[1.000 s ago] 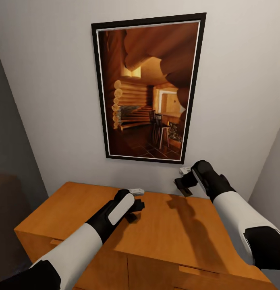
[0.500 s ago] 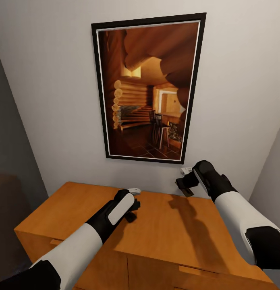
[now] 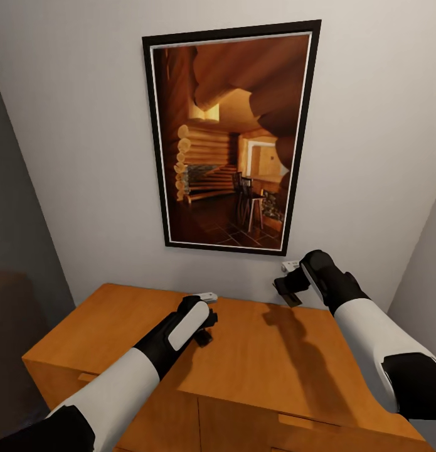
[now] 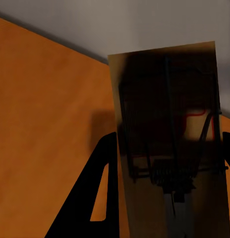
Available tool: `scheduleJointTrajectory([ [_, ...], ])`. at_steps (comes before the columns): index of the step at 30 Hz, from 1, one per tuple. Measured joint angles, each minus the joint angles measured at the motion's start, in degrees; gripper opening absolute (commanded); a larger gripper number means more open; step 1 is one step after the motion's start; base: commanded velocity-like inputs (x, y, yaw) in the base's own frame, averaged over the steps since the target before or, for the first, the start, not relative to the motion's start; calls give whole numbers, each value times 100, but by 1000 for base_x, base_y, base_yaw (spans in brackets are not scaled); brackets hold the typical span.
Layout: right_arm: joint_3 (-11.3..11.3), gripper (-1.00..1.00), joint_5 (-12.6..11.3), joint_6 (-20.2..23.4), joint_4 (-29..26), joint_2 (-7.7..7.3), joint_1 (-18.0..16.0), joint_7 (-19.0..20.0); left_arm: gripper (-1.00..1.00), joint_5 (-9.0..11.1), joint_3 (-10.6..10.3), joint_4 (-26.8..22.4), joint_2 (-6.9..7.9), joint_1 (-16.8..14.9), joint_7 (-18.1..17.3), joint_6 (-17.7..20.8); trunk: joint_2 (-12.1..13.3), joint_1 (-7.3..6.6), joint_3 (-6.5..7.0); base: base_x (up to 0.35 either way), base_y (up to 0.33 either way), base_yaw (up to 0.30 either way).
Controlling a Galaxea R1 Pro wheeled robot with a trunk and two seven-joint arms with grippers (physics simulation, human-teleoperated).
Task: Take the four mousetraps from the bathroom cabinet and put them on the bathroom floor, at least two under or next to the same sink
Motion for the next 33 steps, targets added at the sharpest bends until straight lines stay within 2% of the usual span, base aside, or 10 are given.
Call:
scheduleJointTrajectory([
  [10,0,-100,1,0,12,4,0,0,100,-6,-19,136,0,0,42,9,0,0,0,0,0,0],
  [18,-1,-100,0,0,140,0,0,4,100,-5,-29,200,0,0,318,-3,0,0,0,0,0,0],
  [33,-2,-100,0,1,150,1,0,-1,100,-14,-16,176,0,0,336,-12,0,0,0,0,-26,0],
])
